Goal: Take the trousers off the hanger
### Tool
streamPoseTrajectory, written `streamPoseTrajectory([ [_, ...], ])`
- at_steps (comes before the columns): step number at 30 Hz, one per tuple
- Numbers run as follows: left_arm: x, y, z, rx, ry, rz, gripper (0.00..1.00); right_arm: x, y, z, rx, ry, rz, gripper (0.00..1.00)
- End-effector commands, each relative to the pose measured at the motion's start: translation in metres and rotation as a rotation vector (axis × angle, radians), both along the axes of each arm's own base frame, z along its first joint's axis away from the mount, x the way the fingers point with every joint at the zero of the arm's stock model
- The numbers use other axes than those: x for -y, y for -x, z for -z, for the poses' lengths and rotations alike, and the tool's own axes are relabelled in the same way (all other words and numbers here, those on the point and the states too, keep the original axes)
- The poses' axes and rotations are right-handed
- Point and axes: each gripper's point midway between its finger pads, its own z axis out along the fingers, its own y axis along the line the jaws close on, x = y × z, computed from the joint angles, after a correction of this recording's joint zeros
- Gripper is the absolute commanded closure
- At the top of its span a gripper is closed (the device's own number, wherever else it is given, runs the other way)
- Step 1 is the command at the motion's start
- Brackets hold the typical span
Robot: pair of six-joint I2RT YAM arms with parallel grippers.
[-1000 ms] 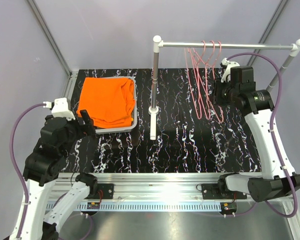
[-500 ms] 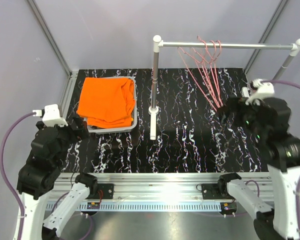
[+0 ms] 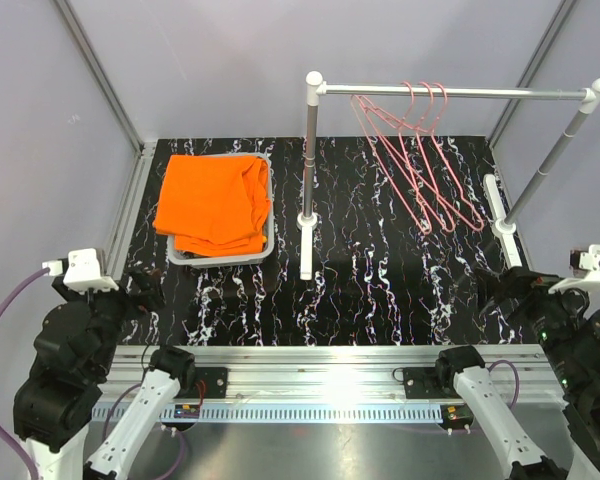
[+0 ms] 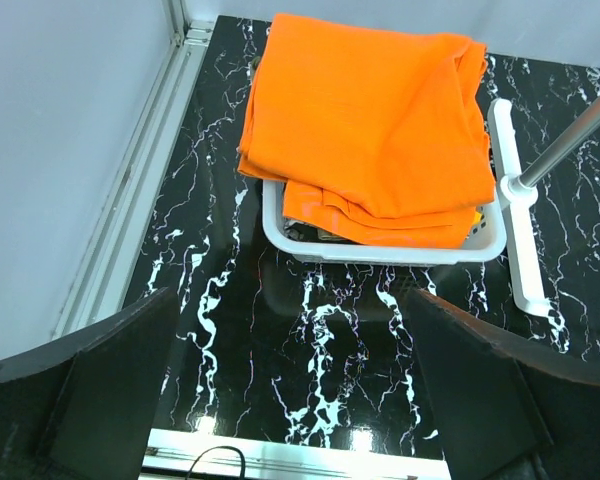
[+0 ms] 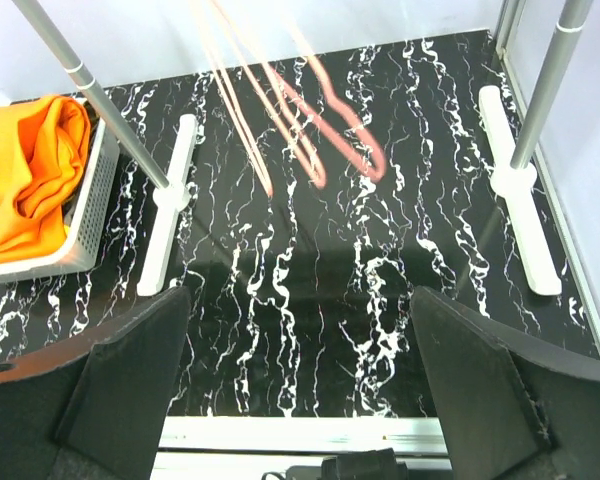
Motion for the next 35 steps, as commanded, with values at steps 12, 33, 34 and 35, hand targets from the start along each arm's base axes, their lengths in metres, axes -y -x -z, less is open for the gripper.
streamPoseTrajectory([
  [12,0.0,0.015,0.004,0.056,0.044,0.019,0.01,0.008,0.009,0.011,0.008,0.013,0.032,0.01],
  [33,0.002,0.009,-0.001,0.069,0.049,0.022,0.01,0.004,-0.003,0.016,-0.031,0.028,0.017,0.01],
  [34,0.002,0.009,-0.001,0.069,0.049,0.02,0.01,0.005,-0.004,0.018,-0.039,0.033,0.02,0.01],
  [35,0.002,0.009,0.0,0.068,0.049,0.02,0.01,0.004,-0.005,0.018,-0.036,0.034,0.015,0.01],
])
